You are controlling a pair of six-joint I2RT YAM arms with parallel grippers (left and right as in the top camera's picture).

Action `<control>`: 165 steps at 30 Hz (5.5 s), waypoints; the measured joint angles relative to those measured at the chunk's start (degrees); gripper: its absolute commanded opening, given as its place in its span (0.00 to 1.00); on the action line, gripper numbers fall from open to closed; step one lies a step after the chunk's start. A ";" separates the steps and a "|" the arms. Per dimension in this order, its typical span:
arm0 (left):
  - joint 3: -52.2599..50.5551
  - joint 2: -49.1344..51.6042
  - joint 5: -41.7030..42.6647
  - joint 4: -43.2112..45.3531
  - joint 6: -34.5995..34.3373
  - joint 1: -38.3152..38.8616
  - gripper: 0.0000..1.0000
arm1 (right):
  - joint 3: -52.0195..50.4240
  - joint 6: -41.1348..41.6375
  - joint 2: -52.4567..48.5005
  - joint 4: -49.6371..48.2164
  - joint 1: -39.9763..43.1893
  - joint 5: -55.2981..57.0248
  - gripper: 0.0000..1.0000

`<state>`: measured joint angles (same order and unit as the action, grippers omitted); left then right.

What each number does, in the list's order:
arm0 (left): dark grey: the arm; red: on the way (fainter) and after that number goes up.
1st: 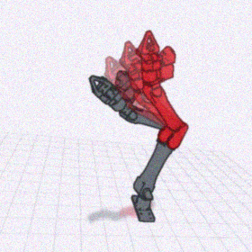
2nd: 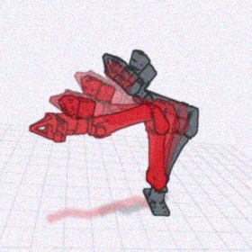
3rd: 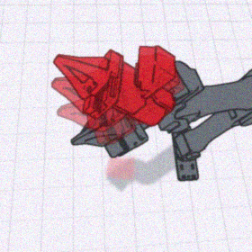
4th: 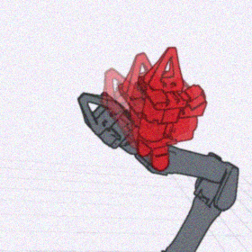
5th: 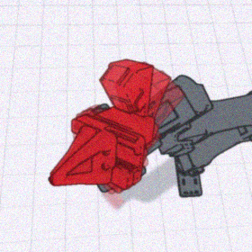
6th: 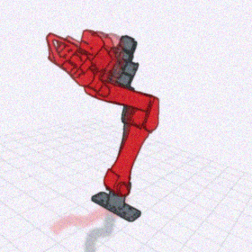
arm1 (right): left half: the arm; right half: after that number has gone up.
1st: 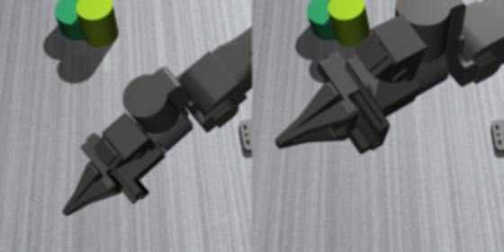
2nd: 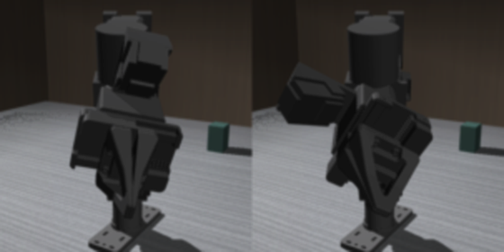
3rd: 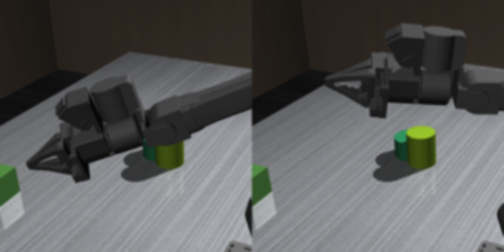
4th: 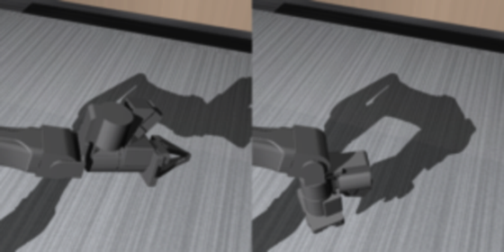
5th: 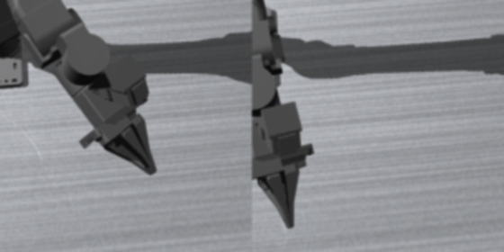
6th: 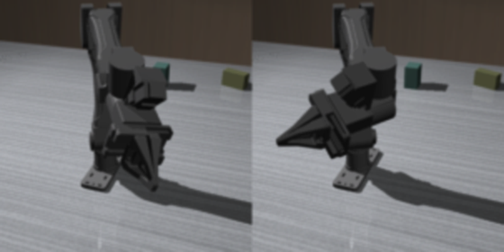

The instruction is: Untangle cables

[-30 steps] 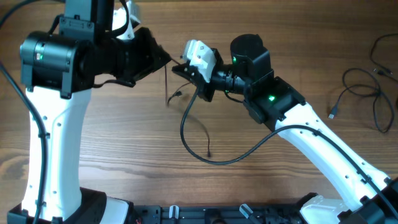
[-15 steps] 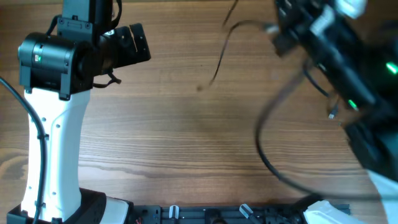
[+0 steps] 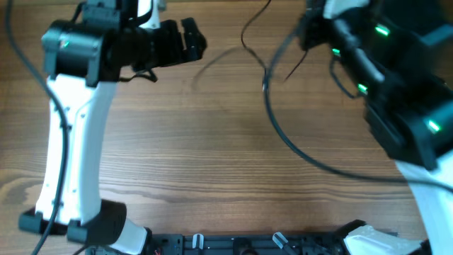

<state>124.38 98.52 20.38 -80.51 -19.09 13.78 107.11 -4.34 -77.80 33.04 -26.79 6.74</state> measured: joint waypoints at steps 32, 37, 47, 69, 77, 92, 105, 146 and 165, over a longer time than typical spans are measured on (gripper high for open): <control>0.17 7.74 24.24 23.71 -38.12 11.61 0.04 | 0.28 -2.40 -0.31 -0.13 0.37 5.38 0.04; 0.17 10.54 19.69 31.08 -51.65 19.41 0.04 | 0.28 -2.34 -0.31 -0.26 0.37 5.38 0.04; 0.17 26.05 -1.40 31.65 -54.53 24.50 0.04 | 0.26 -1.90 2.23 -0.22 0.37 5.31 0.04; -0.04 25.99 22.08 36.35 -47.82 10.14 0.04 | 0.26 -0.74 -2.97 1.40 6.03 5.14 0.04; -0.04 25.99 33.22 46.60 -59.76 13.88 0.04 | 0.24 1.62 -6.54 0.35 20.50 -3.82 0.04; -0.04 25.94 16.79 67.80 -81.79 29.88 0.04 | 0.22 4.90 -7.91 1.68 24.11 -7.39 0.04; 0.17 39.04 5.70 77.79 -95.71 33.48 0.04 | 0.22 5.44 -2.16 5.33 24.11 -9.73 0.04; 0.39 29.83 -4.02 24.81 -24.55 -8.22 0.04 | 0.59 4.04 13.03 10.88 24.00 -10.32 0.04; 0.39 9.68 -21.51 7.30 -13.88 23.56 0.04 | -0.15 -14.69 -7.02 -52.39 45.46 -1.51 0.08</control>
<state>124.77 108.20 -1.13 -73.21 -32.97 37.34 106.96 -19.03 -84.82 -19.35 18.68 5.23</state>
